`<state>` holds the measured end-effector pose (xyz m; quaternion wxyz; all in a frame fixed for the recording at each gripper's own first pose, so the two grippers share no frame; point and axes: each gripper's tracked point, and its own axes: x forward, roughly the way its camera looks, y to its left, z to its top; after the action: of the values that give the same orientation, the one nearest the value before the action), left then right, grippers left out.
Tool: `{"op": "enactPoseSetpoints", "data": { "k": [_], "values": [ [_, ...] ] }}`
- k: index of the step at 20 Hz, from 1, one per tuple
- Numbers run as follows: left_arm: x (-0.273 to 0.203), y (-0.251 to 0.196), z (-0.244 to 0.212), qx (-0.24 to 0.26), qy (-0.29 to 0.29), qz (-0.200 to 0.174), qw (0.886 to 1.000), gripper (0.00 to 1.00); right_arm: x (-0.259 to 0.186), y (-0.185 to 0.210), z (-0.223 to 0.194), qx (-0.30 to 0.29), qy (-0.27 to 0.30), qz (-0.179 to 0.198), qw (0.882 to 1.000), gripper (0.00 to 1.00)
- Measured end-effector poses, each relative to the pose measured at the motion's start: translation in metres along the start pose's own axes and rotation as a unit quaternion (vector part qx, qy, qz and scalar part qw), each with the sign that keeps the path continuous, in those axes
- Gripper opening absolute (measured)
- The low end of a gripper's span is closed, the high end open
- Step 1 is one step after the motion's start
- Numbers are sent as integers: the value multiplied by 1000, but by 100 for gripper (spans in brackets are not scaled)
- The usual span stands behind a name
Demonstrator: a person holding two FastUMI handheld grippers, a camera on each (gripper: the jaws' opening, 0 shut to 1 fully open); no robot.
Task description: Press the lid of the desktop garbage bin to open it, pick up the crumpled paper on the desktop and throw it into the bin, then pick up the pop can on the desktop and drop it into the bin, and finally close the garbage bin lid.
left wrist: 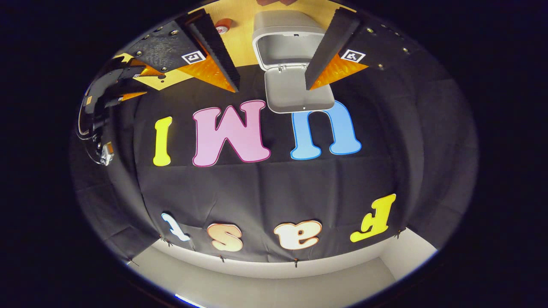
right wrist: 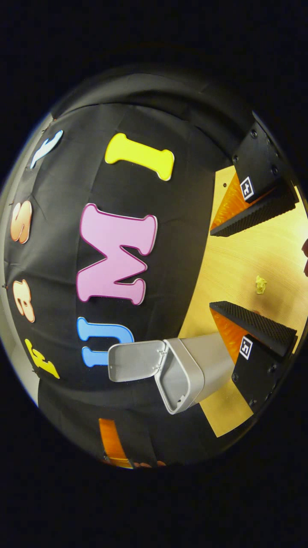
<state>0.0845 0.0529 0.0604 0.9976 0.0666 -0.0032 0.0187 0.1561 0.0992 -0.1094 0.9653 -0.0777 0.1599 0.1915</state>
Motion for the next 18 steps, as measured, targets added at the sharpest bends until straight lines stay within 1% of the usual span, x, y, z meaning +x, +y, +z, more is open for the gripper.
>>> {"op": "enactPoseSetpoints", "data": {
  "k": [4,6,8,10,12,15,18],
  "values": [
    [-15,-2,3,-11,-5,2,1000,99,31,2,-23,4,41,8,999,98],
    [-21,-4,6,-22,-12,-5,1000,99,48,5,-43,7,72,16,997,98],
    [-27,-3,4,-28,-12,-2,1000,99,71,8,-70,13,109,21,994,98],
    [-32,1,2,-27,-9,3,1000,99,90,7,-104,18,166,26,986,98],
    [-38,3,0,-25,-7,7,1000,99,107,10,-138,31,219,29,975,99],
    [-46,6,-5,-25,2,11,1000,99,125,20,-184,56,292,54,953,99],
    [-52,14,-12,-27,16,24,999,99,137,23,-220,58,348,48,935,99]
  ]
}}
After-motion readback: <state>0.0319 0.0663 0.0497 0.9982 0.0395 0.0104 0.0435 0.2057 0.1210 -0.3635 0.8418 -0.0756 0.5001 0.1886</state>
